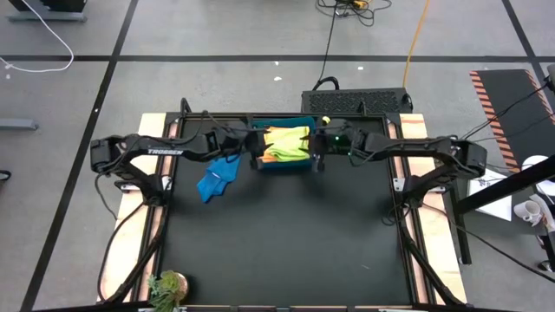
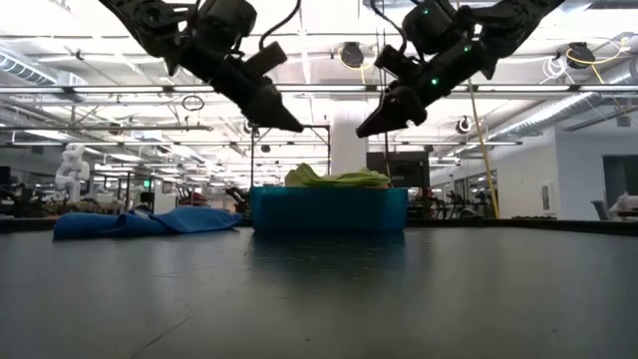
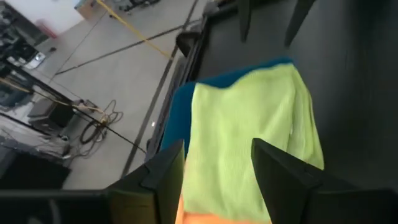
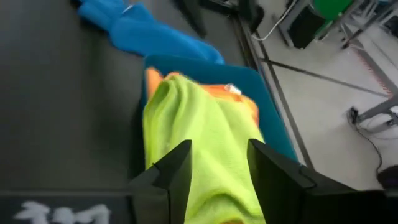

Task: Fold microfiber towels
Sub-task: Put the folded green microfiber cloth into the blue bin, then fold the blue microfiber cloth

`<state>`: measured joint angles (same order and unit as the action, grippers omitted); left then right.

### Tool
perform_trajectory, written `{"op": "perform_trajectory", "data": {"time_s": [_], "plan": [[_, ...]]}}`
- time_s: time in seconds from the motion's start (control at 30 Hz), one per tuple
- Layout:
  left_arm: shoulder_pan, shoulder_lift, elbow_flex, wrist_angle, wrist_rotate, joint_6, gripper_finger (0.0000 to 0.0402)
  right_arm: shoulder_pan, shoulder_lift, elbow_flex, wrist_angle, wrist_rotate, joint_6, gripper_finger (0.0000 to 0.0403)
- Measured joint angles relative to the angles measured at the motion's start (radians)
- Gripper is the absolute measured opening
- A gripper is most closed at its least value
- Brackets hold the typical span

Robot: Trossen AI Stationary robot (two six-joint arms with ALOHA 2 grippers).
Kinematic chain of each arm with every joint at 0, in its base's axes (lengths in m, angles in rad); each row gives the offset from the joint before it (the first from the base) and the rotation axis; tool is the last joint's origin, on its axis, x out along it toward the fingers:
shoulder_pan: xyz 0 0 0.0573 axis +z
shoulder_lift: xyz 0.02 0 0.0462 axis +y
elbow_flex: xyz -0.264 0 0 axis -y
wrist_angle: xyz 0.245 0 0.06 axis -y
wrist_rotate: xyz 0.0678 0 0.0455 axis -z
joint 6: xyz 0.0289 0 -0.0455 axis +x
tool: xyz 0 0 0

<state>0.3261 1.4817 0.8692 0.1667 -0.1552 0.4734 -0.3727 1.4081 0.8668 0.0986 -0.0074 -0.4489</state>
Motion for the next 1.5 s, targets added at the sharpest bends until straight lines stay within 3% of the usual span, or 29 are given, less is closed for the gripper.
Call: {"op": "perform_trajectory", "data": {"time_s": [0.23,0.37,0.57,0.8,0.93,1.17,1.37,1.5], "plan": [[0.036,0.083,0.0,0.091,0.123,-0.136,0.0191,-0.094,0.099,0.0,0.105,-0.084,0.052,0.0126],[0.038,0.184,0.0,0.163,0.13,-0.147,0.0191,-0.146,0.173,0.0,0.171,-0.152,0.077,0.0119],[0.052,0.326,-0.001,0.22,0.129,-0.166,0.0191,-0.191,0.28,0.0,0.169,-0.154,0.082,0.0116],[0.078,0.347,0.002,0.251,0.135,-0.226,0.0191,-0.203,0.35,0.0,0.171,-0.152,0.078,0.0116],[0.078,0.281,-0.002,0.244,0.127,-0.205,0.0191,-0.202,0.297,0.0,0.158,-0.124,0.087,0.0116],[0.069,0.023,-0.001,0.104,0.125,-0.216,0.0191,-0.194,0.076,0.0,0.089,-0.121,0.098,0.0116],[0.024,-0.197,0.0,-0.222,0.12,-0.265,0.0191,-0.127,-0.121,-0.081,0.051,-0.161,0.15,0.0116],[-0.017,-0.274,0.0,-0.462,0.025,-0.352,0.0191,-0.05,-0.217,-0.185,0.11,-0.188,0.182,0.0116]]}}
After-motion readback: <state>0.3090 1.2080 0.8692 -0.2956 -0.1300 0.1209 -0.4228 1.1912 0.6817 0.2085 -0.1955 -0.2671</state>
